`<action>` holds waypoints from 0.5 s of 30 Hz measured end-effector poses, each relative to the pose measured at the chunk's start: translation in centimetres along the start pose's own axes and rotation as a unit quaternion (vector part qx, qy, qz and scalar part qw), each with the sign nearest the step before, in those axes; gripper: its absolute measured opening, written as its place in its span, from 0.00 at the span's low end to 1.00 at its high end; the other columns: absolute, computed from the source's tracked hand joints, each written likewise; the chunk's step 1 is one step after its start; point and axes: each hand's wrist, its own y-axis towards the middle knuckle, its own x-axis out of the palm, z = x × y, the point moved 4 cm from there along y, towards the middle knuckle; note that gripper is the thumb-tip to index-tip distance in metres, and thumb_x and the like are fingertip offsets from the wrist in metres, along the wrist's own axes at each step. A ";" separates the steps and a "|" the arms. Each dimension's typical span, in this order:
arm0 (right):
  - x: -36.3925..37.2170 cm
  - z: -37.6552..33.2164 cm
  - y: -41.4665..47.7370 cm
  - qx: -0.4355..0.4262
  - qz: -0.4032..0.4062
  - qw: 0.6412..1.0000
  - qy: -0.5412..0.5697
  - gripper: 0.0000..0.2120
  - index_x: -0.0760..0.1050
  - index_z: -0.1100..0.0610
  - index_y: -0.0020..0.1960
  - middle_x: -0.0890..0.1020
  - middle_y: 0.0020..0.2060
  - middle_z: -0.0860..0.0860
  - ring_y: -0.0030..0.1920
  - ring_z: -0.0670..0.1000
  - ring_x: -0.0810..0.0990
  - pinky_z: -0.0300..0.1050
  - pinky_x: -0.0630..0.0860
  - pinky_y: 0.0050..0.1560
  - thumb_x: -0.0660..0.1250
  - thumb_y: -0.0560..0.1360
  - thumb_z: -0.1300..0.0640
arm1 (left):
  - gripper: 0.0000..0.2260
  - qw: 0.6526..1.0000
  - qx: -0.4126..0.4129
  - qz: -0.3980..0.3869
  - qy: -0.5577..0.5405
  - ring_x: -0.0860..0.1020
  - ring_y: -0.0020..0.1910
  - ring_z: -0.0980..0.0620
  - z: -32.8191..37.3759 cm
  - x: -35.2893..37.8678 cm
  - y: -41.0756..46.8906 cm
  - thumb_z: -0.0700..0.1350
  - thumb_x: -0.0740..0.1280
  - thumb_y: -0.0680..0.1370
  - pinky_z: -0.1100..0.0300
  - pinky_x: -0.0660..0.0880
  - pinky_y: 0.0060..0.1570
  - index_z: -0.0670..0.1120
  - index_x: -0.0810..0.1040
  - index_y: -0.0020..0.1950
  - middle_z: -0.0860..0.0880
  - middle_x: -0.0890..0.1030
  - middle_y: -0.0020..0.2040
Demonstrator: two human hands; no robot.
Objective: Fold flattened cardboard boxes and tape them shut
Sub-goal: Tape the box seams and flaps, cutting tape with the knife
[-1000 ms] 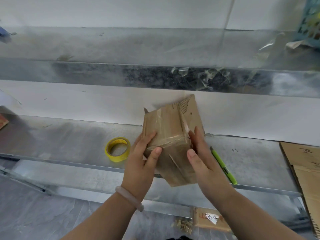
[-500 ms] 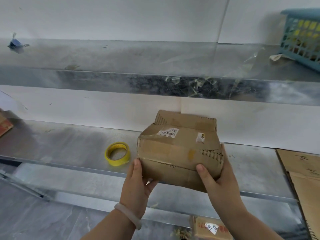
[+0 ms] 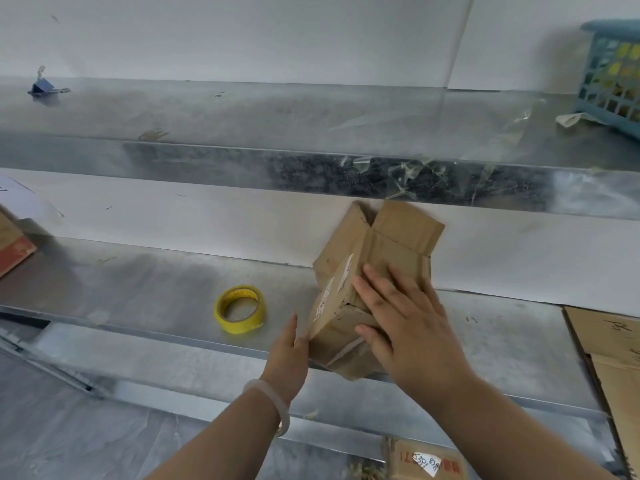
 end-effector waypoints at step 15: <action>1.4 -3.4 5.3 -0.135 -0.103 0.985 -0.030 0.33 0.63 0.45 0.75 0.70 0.72 0.44 0.74 0.48 0.65 0.51 0.61 0.75 0.64 0.73 0.38 | 0.26 0.880 0.189 0.132 0.415 0.72 0.65 0.39 -1.8 -11.2 4.6 0.37 0.71 0.70 0.48 0.69 0.63 0.45 0.75 0.68 0.44 0.77 0.64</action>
